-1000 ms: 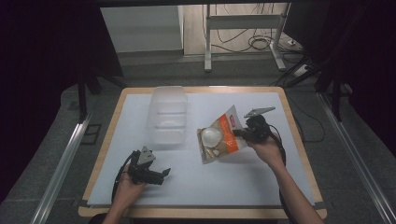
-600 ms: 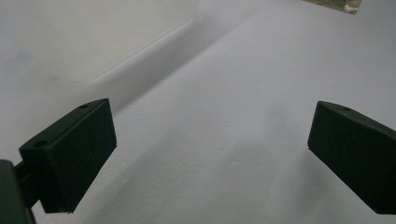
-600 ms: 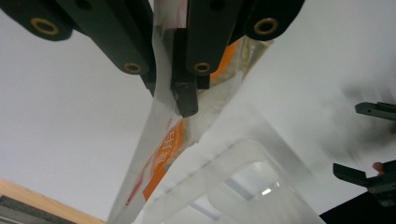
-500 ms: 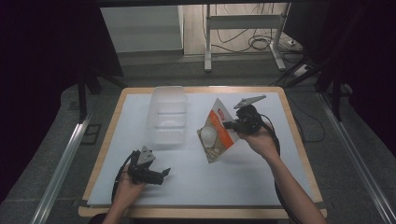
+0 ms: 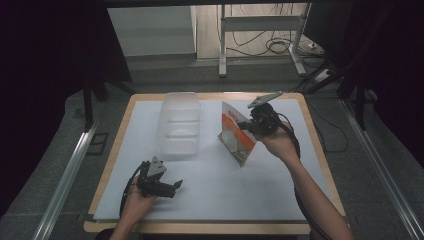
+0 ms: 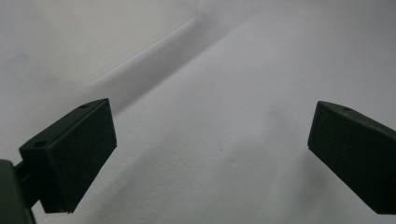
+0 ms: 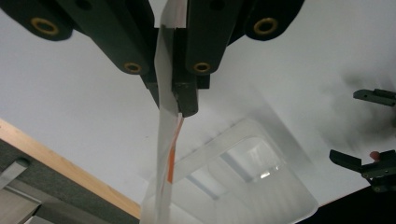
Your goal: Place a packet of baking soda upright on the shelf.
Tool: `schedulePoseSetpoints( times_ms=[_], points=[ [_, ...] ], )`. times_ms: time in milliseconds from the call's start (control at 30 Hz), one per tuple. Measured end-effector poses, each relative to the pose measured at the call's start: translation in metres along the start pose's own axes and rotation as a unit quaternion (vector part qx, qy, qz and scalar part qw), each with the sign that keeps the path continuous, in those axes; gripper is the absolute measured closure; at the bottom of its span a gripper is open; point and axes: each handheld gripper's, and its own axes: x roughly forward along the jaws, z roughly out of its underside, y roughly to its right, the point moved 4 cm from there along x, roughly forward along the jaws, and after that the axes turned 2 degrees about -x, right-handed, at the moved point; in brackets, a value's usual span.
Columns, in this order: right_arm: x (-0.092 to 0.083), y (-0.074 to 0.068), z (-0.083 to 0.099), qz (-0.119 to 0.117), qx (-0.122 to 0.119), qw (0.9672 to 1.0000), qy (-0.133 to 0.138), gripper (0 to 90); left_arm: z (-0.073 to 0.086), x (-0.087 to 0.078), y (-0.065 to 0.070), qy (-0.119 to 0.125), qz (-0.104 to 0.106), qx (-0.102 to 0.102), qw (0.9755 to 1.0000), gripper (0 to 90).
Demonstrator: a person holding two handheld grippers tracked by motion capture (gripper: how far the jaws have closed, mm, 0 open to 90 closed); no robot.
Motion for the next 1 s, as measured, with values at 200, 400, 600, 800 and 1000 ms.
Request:
schedulePoseSetpoints(
  times_ms=[200,400,600,800,1000],
  points=[
    [-0.004,0.005,-0.014,0.013,-0.01,0.9999,0.0,89.4,0.0,-0.001,-0.001,0.003,0.001,-0.003,1.0,1.1],
    [-0.006,0.006,-0.031,0.019,-0.023,0.9995,0.005,89.4,0.0,0.0,-0.001,0.006,0.001,-0.004,1.0,1.1],
    [-0.004,0.007,-0.051,0.023,-0.038,0.999,0.007,89.4,0.0,-0.001,-0.001,0.008,0.002,-0.006,0.9999,1.1],
    [0.0,0.008,-0.07,0.026,-0.044,0.9986,0.008,89.4,-0.001,-0.001,-0.001,0.009,0.003,-0.005,0.9999,1.1],
    [0.011,0.006,-0.095,0.029,-0.055,0.998,0.011,89.4,-0.001,0.0,-0.001,0.01,0.004,-0.004,0.9999,1.1]
  ],
)
